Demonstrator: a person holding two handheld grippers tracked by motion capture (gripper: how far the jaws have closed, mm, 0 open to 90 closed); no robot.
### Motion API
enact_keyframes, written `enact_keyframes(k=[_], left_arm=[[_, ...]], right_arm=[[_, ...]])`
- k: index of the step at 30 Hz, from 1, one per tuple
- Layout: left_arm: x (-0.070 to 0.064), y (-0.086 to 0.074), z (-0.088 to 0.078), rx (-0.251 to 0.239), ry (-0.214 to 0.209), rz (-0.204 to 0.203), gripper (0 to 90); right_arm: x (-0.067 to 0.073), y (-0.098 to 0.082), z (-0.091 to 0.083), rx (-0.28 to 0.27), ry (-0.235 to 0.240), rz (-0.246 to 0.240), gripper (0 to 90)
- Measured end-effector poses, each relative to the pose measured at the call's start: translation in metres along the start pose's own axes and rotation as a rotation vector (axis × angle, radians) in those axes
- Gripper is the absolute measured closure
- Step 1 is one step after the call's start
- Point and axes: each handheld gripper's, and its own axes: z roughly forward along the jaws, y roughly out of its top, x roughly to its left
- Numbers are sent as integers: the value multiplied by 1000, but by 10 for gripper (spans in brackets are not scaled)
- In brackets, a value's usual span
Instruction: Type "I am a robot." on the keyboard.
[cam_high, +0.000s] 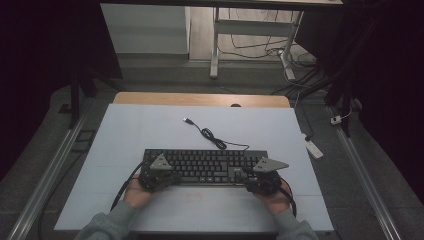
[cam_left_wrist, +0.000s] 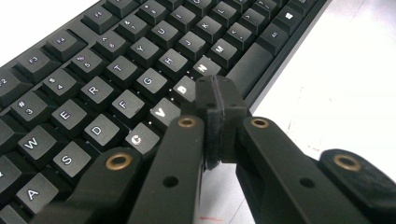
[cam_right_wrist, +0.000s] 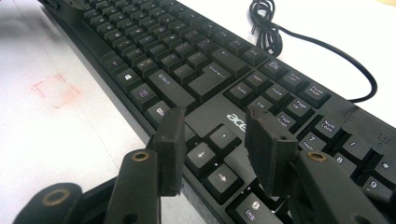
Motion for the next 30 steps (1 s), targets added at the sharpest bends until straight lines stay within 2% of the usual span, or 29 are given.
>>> enact_keyframes(k=[22,26,30], left_arm=[[-1,-1,5,9,13,7,888],[1,0,0,-16,20,0,885],[4,-1,-11,-67,28,-30,776]], right_arm=[[0,0,0,4,-1,-6,586],[0,0,0,2,-1,-3,586],[-1,0,0,1,-1,0,584]])
